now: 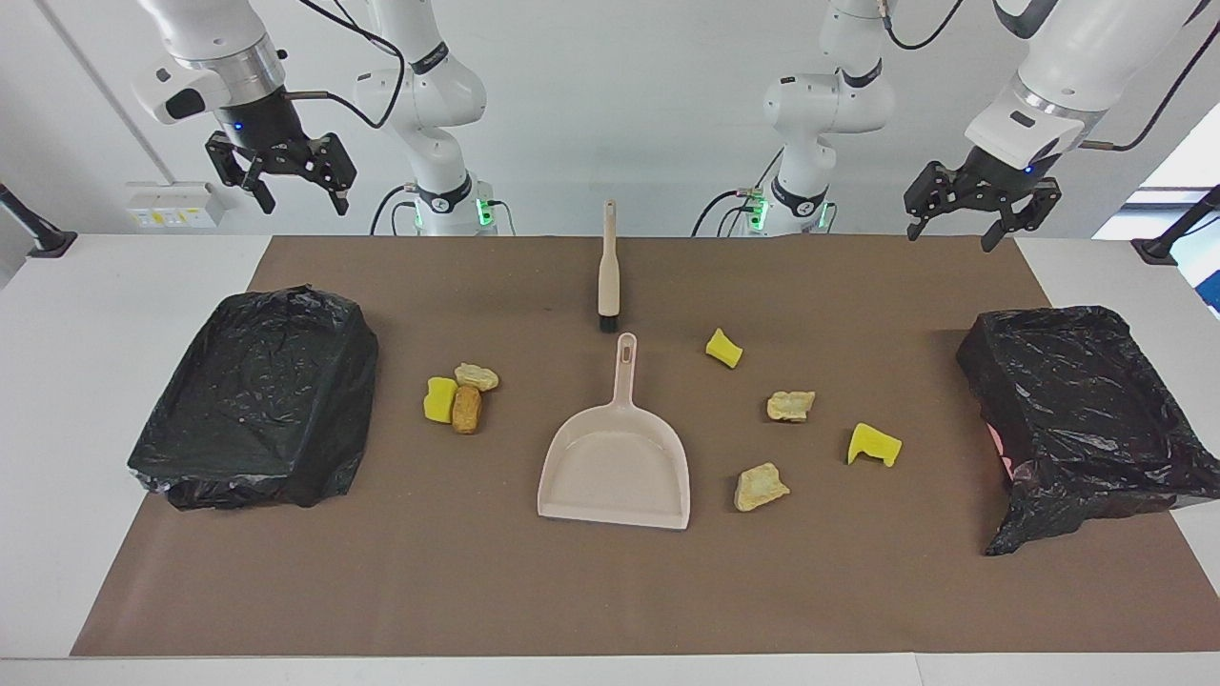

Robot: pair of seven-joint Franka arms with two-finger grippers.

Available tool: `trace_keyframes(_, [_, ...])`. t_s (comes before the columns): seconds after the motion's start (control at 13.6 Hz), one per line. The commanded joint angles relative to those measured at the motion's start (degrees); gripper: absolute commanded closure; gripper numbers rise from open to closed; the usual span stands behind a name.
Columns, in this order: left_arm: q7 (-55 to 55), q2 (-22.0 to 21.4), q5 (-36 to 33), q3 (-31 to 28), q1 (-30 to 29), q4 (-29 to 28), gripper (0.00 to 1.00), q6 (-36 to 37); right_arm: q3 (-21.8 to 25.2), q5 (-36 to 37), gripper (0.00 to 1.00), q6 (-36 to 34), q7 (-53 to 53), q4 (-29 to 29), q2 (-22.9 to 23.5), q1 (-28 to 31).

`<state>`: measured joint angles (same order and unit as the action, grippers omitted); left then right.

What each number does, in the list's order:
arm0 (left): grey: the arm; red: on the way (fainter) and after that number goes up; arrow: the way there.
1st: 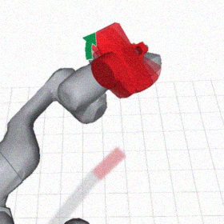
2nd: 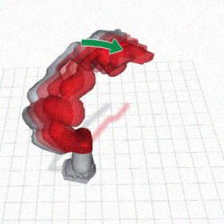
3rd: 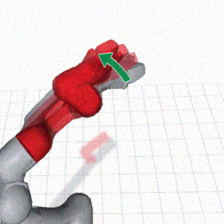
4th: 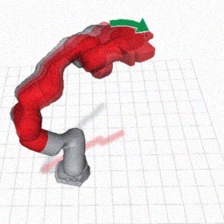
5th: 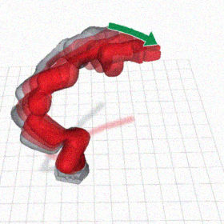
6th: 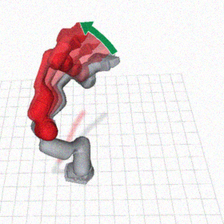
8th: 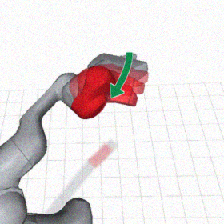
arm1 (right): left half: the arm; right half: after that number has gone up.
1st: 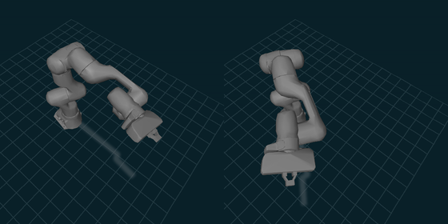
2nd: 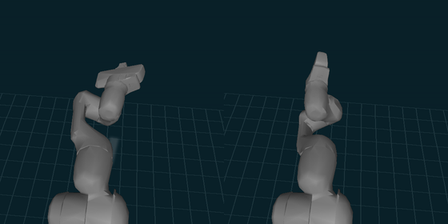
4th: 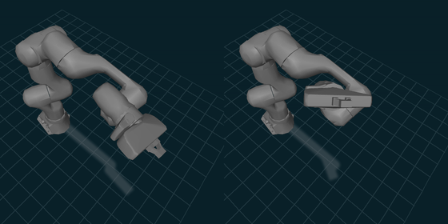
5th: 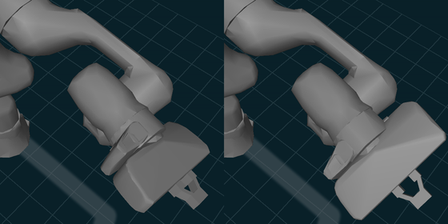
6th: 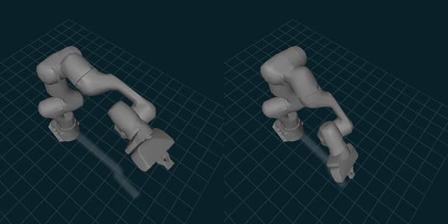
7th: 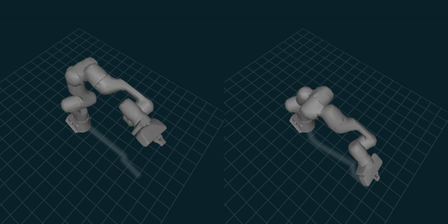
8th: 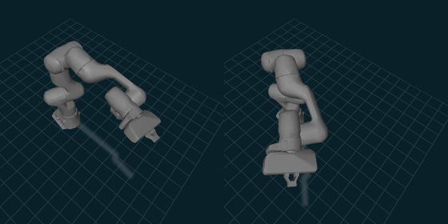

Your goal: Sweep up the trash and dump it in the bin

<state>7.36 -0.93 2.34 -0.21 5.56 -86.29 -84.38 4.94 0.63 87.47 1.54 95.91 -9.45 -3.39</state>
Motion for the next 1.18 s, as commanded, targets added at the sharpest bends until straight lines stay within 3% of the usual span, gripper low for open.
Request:
trace_keyframes(0.0, [-0.24, -0.65, -0.67, 0.30, -0.38, -0.11, 0.00, 1.24, -0.01, -1.43, 0.00, 0.51, -1.37, 0.94, -0.84, 0.66])
trace_keyframes(1.11, [-0.32, -1.18, -0.58, 0.65, -0.29, -0.46, 0.00, 0.62, -0.19, -0.99, 0.00, 0.60, -2.07, 0.42, -0.48, 0.57])
